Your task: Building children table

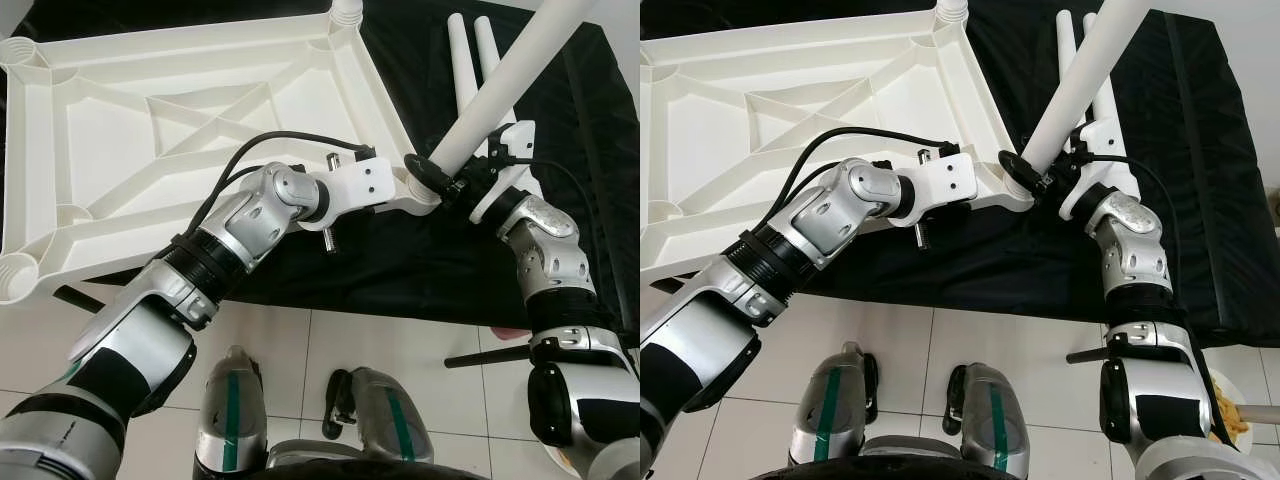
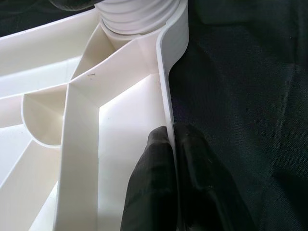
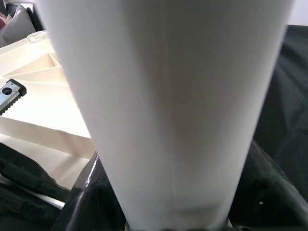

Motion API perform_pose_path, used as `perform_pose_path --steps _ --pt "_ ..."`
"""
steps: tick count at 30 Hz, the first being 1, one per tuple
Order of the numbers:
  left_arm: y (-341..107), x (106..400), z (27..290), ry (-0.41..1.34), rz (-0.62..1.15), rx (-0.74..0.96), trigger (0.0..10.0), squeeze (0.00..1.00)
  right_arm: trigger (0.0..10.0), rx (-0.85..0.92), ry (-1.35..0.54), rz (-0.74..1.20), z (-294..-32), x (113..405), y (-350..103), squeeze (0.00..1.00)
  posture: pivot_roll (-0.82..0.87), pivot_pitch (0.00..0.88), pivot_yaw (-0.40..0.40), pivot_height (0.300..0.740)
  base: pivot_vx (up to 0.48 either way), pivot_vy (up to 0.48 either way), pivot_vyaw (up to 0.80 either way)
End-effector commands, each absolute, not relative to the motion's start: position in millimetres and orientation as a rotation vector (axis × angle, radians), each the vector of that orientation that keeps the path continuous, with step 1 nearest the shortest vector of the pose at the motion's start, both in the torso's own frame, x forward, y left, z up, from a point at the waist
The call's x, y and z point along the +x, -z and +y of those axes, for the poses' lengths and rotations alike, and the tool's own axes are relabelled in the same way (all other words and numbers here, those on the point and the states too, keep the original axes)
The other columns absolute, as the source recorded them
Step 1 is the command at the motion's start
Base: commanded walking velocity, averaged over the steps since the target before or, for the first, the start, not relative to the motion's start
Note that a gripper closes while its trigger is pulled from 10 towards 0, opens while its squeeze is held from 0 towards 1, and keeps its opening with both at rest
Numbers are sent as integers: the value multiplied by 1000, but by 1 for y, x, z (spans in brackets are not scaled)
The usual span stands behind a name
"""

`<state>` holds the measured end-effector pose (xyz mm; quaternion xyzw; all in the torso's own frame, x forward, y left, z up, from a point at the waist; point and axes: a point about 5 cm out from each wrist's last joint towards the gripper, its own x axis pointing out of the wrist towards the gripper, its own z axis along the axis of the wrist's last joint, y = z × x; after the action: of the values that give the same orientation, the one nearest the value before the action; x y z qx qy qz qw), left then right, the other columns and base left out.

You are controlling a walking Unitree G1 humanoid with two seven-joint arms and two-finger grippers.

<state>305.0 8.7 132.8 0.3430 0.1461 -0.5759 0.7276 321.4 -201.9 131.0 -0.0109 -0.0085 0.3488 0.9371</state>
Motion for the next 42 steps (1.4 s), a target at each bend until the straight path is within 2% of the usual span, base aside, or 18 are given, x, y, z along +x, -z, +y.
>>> perform_pose_path --steps 1,7,11,22,25,27,31,32,34,35,37,38,42 --pt "-111 292 12 1412 465 800 10000 0 10000 32 -714 -6 -201 321 -126 0 34 9 -28 740 0 0 0" --pt "-110 291 12 1416 466 800 10000 0 10000 49 -661 -20 -200 322 -127 0 34 9 -32 740 0 0 0" --pt "-109 289 11 1419 468 798 10000 0 10000 74 -516 -59 -200 325 -129 0 34 9 -34 740 0 0 0" --pt "-108 288 11 1421 467 799 10000 0 10000 88 -414 -83 -192 324 -132 0 31 9 -35 740 0 0 0" --pt "-108 288 9 1426 465 797 10000 0 10000 86 -314 -110 -177 318 -137 0 19 20 -34 740 0 0 0" --pt "-108 288 9 1426 465 797 10000 0 10000 86 -314 -110 -177 318 -137 0 19 20 -34 740 0 0 0" --pt "-108 287 7 1431 464 792 10000 0 10000 108 -188 -124 -162 313 -140 0 16 30 -34 740 0 0 0" --pt "-108 287 7 1432 465 789 10000 0 10000 125 -96 -119 -157 311 -139 0 18 31 -36 740 0 0 0" --pt "-108 287 7 1432 465 789 10000 0 10000 125 -96 -119 -157 311 -139 0 18 31 -36 740 0 0 0" --pt "-108 287 7 1432 465 788 10000 0 10000 121 -10 -108 -155 309 -137 0 21 33 -37 740 0 0 0" --pt "-108 287 7 1432 465 788 10000 0 10000 121 -10 -108 -155 309 -137 0 21 33 -37 740 0 0 0" --pt "-108 286 7 1431 466 787 10000 0 10000 102 79 -93 -154 308 -135 0 24 33 -40 740 0 0 0" --pt "-108 286 7 1429 467 786 10000 0 10000 92 132 -78 -153 308 -133 0 25 33 -40 740 0 0 0"
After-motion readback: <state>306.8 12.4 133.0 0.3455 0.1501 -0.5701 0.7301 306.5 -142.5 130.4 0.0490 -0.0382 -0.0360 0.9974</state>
